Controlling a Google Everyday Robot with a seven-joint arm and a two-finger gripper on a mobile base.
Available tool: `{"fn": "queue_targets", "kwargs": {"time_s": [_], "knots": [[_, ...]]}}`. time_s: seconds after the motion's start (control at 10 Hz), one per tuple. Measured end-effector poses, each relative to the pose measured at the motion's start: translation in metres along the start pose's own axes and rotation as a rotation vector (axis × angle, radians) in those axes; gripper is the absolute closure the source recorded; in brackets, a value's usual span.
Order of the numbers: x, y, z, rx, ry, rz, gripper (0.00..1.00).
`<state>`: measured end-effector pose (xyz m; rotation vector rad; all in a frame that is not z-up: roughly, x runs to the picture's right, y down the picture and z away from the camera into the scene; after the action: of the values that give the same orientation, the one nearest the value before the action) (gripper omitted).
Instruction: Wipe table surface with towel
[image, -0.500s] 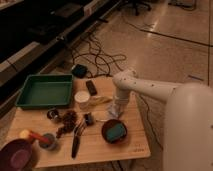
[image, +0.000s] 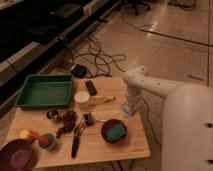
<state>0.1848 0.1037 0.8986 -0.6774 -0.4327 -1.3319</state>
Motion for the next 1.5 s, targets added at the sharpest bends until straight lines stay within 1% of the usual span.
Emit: {"fn": "queue_targets", "kwargs": {"time_s": [0.2,0.3,0.4,0.6,0.8,0.9,1.0,1.2,1.3,1.5], "knots": [[0.016,0.004,0.000,-0.007,0.017,0.025,1.00],[0.033,0.011,0.001,-0.012,0.030,0.044,1.00],[0.049,0.012,0.002,-0.018,0.040,0.053,1.00],[0.074,-0.002,0.006,-0.008,0.054,0.058,1.00],[0.086,-0.018,0.006,0.019,0.070,0.055,1.00],[0.087,-0.024,0.006,0.030,0.073,0.051,1.00],[0.089,-0.035,0.004,0.048,0.080,0.041,1.00],[0.087,-0.065,0.000,0.083,0.085,0.006,1.00],[0.080,-0.078,-0.003,0.099,0.083,-0.017,1.00],[0.058,-0.096,-0.011,0.130,0.077,-0.065,1.00]]}}
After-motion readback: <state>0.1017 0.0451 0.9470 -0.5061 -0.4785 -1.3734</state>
